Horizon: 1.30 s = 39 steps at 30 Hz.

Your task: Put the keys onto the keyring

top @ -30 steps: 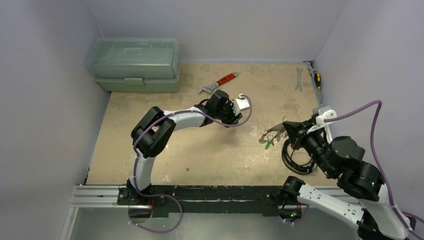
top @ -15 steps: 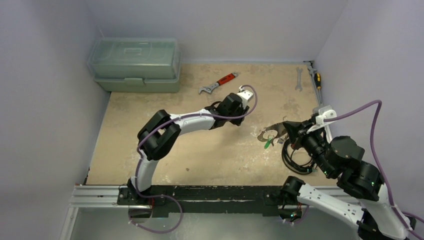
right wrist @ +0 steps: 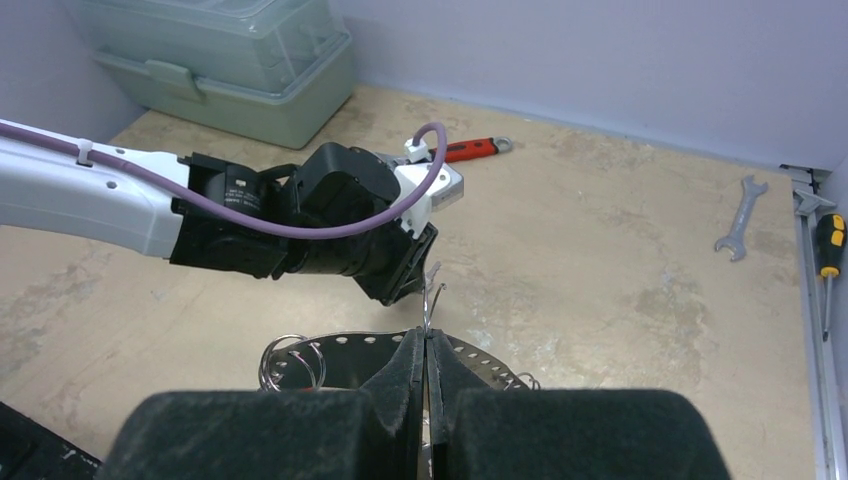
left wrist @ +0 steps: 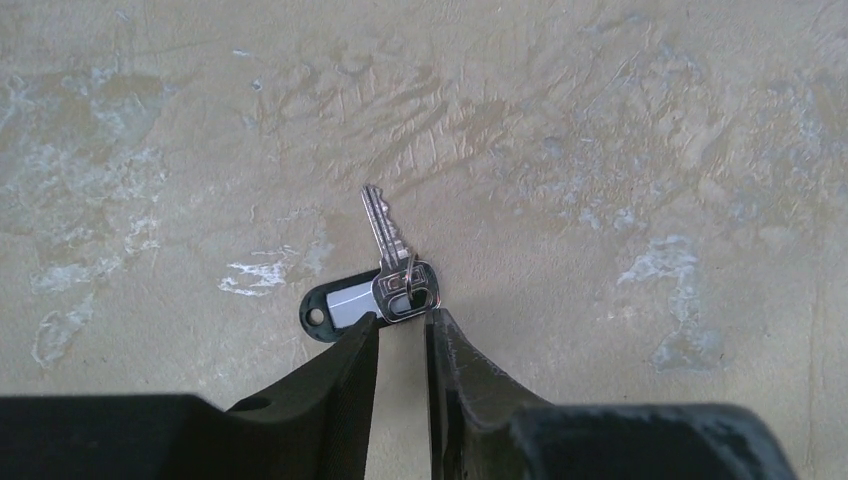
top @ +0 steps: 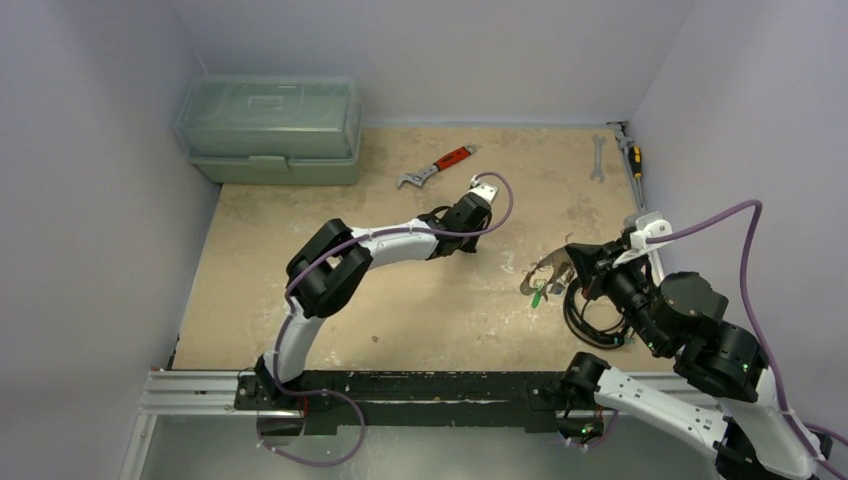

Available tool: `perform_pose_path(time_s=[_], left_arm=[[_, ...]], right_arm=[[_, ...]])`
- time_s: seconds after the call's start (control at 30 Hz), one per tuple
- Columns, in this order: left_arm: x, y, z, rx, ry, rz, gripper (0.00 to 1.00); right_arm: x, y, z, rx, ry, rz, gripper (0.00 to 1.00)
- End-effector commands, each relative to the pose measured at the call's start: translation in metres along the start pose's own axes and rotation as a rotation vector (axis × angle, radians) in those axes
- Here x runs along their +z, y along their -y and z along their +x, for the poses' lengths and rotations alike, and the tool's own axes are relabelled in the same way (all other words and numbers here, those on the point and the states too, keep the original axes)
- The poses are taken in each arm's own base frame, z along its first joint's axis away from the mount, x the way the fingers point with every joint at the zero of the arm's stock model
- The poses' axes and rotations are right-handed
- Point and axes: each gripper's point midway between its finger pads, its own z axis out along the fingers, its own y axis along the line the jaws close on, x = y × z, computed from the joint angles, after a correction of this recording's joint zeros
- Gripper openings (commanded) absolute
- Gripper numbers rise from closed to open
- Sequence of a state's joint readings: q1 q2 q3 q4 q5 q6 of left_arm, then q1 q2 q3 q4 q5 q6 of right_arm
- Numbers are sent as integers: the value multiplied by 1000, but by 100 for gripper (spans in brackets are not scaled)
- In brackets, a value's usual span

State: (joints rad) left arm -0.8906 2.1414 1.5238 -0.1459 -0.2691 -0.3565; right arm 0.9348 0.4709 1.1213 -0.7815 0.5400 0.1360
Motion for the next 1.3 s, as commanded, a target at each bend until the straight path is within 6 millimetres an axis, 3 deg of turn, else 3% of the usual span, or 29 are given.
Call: perform_pose_path(time_s=[0.0,0.53,1.03,1.27], left_arm=[[3,6,-11,-20,25,6,21],[6,18,-17,0,45,33,20],[9,14,-20,20,46,-12,21],[3,12,-28,28,66,-22,30]], right_arm=[[-1,0,-17,42,49,5,0],[-3,1,-17,42,51,3,0],[-4,1,-16,43,51,-2,0],[-3,-1,-16,43,49,-6,0]])
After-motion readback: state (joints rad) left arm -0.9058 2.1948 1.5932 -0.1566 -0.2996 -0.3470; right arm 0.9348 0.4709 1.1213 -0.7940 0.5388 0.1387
